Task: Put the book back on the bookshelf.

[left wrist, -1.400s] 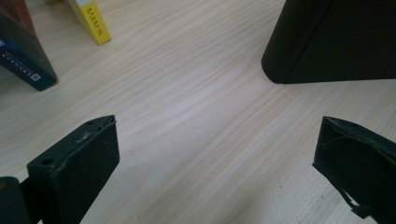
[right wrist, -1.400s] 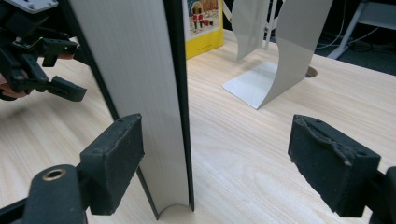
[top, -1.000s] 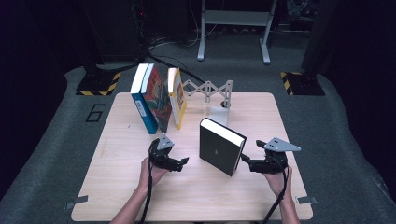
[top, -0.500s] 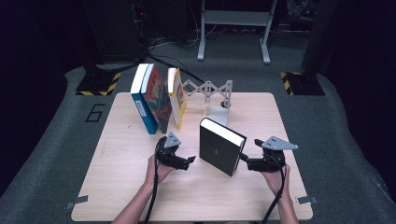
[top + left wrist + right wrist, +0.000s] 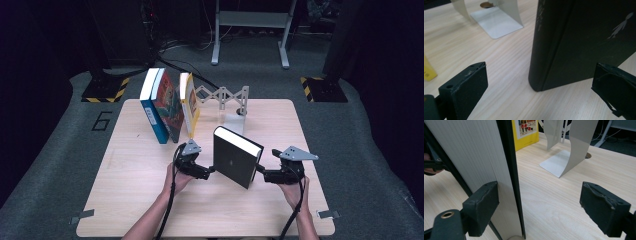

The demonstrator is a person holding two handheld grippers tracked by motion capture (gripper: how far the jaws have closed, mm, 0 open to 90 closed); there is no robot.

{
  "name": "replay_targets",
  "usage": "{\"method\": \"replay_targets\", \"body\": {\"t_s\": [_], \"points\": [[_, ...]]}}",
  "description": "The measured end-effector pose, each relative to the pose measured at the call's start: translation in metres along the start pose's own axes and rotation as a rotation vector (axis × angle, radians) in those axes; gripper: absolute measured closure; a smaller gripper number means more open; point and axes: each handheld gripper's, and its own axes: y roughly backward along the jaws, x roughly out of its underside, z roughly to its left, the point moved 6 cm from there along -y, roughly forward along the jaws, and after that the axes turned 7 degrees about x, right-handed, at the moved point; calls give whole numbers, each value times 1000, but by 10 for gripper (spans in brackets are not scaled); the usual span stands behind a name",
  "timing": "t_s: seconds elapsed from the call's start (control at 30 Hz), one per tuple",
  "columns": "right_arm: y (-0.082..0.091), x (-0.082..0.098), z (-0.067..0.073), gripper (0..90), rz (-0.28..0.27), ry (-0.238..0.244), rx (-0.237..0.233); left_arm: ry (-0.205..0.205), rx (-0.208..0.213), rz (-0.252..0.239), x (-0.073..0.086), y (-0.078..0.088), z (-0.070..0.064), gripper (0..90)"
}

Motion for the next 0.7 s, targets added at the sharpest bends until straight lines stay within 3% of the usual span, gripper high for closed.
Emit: {"method": "replay_targets", "body": {"t_s": [0.33, 0.7], "points": [[-4, -1, 2, 146, 3, 2, -9, 6, 31, -3, 0, -13, -3, 9], [-19, 1, 13, 175, 50, 45, -7, -49, 94, 8, -3, -17, -15, 51]]}}
